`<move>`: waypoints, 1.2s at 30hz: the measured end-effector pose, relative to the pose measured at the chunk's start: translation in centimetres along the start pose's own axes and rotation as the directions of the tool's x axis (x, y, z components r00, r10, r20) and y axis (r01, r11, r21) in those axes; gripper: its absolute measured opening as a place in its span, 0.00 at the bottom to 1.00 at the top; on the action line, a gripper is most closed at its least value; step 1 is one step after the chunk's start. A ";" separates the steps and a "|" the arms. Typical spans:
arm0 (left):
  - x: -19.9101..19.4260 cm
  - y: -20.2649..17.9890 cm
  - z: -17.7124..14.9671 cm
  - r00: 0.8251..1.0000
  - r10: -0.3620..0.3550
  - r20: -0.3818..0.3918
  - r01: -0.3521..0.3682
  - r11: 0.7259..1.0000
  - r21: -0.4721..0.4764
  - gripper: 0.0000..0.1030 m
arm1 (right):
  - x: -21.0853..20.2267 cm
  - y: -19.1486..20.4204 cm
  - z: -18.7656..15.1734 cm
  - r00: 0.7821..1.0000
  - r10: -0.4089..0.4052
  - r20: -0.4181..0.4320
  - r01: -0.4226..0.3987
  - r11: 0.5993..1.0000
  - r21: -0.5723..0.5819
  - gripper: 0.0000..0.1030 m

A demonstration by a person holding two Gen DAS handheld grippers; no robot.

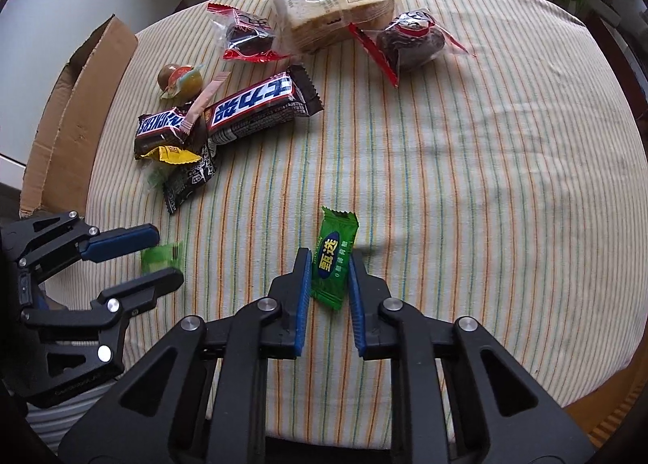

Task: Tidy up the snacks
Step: 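Grasp the green translucent packet with the left gripper while the right grasps the green candy, then lift and carry both held green items toward the cardboard box with both grippers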

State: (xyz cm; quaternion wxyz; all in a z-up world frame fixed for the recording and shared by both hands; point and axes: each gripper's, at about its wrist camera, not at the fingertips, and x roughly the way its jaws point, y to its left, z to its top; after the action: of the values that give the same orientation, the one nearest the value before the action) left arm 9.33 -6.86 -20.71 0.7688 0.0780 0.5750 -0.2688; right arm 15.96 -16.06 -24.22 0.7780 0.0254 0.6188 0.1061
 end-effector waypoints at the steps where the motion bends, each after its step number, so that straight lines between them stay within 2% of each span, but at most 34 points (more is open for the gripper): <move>1: 0.2 -0.1 0.0 1.000 -0.005 -0.011 0.005 1.000 0.006 0.32 | 0.0 -0.1 0.0 1.000 0.001 0.001 -0.001 1.000 0.002 0.17; 6: -0.4 0.3 -0.3 1.000 -0.031 -0.006 0.031 0.999 -0.019 0.32 | -0.5 -1.1 -0.6 1.000 0.012 -0.001 -0.012 1.000 0.011 0.17; 8: -0.2 -0.3 -0.8 1.000 0.024 -0.009 -0.024 0.999 0.041 0.32 | -0.7 -1.4 -0.8 1.000 0.009 0.000 -0.009 1.000 0.009 0.17; 12: -0.1 -1.4 -2.3 0.997 0.071 0.015 -0.072 0.989 0.130 0.31 | -0.7 -1.5 -0.9 1.000 0.010 0.003 -0.010 1.000 0.014 0.17; 14: -0.1 -1.6 -2.7 0.995 0.091 0.032 -0.095 0.984 0.152 0.27 | -0.7 -1.5 -0.8 1.000 0.009 0.003 -0.009 1.000 0.013 0.17; 17: -0.5 -0.8 -2.4 0.996 0.077 0.054 -0.081 0.993 0.090 0.22 | -0.5 -1.3 -0.7 1.000 0.009 0.006 -0.009 1.000 0.015 0.17; 18: -0.8 -0.4 -2.3 0.996 0.065 0.066 -0.069 0.996 0.060 0.04 | -0.6 -1.3 -0.7 1.000 0.009 0.008 -0.010 1.000 0.016 0.17; 22: -2.1 1.6 -2.1 0.991 0.019 0.130 -0.007 0.996 -0.090 0.03 | -0.7 -1.3 -0.8 1.000 0.008 0.014 -0.008 1.000 0.019 0.16; 26: -2.8 2.7 -2.5 0.988 -0.018 0.155 0.039 0.990 -0.137 0.03 | -0.8 -1.2 -0.8 1.000 0.008 0.015 -0.008 1.000 0.016 0.16; 28: -2.9 3.0 -2.7 0.991 -0.056 0.123 0.072 0.988 -0.133 0.06 | -0.7 -1.1 -0.8 1.000 0.008 0.015 -0.008 1.000 0.017 0.16; 30: -2.4 2.5 -2.9 0.996 -0.062 0.064 0.069 0.991 -0.114 0.14 | -0.7 -1.1 -0.8 1.000 0.007 0.016 -0.007 1.000 0.018 0.16; 31: -1.9 1.7 -3.2 0.998 -0.057 0.024 0.059 0.996 -0.072 0.15 | -0.6 -1.0 -0.8 1.000 0.006 0.015 -0.006 1.000 0.019 0.16; 34: -1.1 0.4 -3.6 1.000 -0.009 -0.023 0.010 1.000 0.020 0.18 | -0.6 -0.9 -0.6 1.000 0.006 0.013 -0.006 1.000 0.019 0.16; 36: -1.2 0.0 -3.4 1.000 -0.012 -0.026 0.013 0.999 0.030 0.32 | -0.6 -0.8 -0.6 1.000 0.007 0.012 -0.007 1.000 0.016 0.16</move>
State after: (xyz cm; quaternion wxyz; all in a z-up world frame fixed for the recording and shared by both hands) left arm 6.24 -4.97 -20.75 0.7582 0.0894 0.5814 -0.2812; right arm 15.34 -17.00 -23.94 0.7812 0.0346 0.6147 0.1034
